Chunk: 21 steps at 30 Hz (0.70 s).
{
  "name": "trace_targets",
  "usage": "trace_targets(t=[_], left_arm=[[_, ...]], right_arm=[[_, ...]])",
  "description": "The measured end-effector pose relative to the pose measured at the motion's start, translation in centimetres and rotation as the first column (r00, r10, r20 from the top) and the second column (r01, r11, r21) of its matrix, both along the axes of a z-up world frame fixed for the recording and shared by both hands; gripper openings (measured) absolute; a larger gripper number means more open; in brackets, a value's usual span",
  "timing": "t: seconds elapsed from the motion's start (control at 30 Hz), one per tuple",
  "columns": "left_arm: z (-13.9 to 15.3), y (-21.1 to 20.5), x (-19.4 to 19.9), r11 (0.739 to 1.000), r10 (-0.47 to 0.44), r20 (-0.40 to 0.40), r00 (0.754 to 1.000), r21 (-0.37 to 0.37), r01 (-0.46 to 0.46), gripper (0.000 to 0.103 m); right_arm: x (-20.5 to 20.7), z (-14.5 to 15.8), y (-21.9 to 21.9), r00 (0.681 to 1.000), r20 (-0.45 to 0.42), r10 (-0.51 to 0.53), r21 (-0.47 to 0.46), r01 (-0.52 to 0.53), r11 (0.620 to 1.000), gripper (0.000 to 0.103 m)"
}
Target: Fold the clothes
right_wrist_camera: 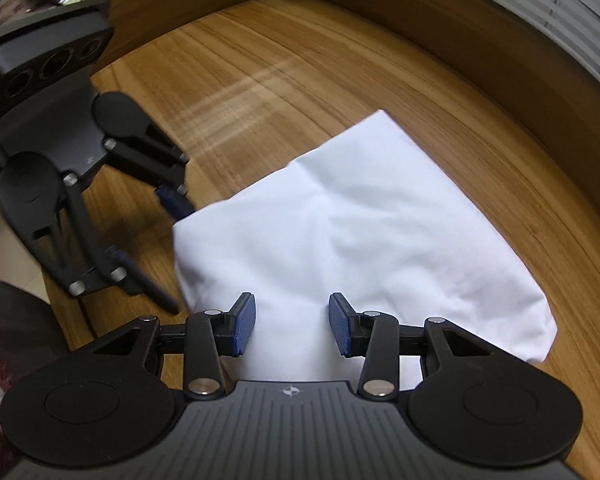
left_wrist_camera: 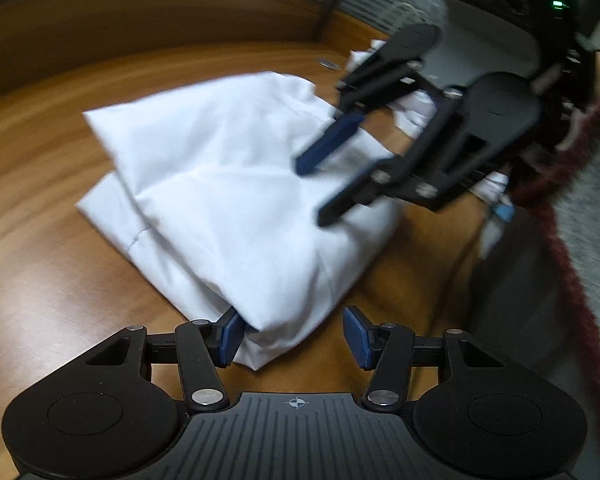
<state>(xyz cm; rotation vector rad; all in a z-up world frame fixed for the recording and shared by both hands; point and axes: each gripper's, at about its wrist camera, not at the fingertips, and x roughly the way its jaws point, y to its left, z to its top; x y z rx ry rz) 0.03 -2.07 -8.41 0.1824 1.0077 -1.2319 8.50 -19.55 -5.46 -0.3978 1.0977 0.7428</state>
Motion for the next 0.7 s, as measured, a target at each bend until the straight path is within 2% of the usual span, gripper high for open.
trace_targets(t=[0.13,0.27,0.33,0.4,0.6,0.7], left_arm=[[0.2,0.4,-0.2,1.000,0.005,-0.026,1.000,-0.018,-0.006,0.048],[0.9,0.4,-0.9,0.999,0.030,0.003,1.000,-0.032,-0.030,0.048],[1.3,0.1,-1.5,0.999,0.024,0.037,0.999,-0.023,-0.023,0.049],[1.6,-0.2,-1.9,1.000,0.014,0.060,0.998,-0.009,-0.014,0.049],[2.1,-0.7,-2.4,1.000,0.011,0.102,0.995,0.008,-0.012,0.049],[2.5,-0.9,-2.6,1.000,0.022,0.109,0.994,0.005,-0.023,0.050]], right_arm=[[0.1,0.1,0.7,1.000,0.012,0.010,-0.011,-0.010,1.000,0.046],[-0.9,1.1,2.7,0.988,0.017,0.155,-0.016,-0.155,0.988,0.045],[-1.4,1.3,3.8,0.971,0.018,0.237,-0.029,-0.237,0.971,0.030],[-1.6,1.3,4.5,0.953,-0.001,0.302,-0.028,-0.302,0.953,0.021],[-3.0,1.7,6.6,0.881,0.008,0.474,-0.058,-0.472,0.879,0.022],[-3.4,1.5,7.5,0.863,0.013,0.504,-0.086,-0.501,0.861,0.022]])
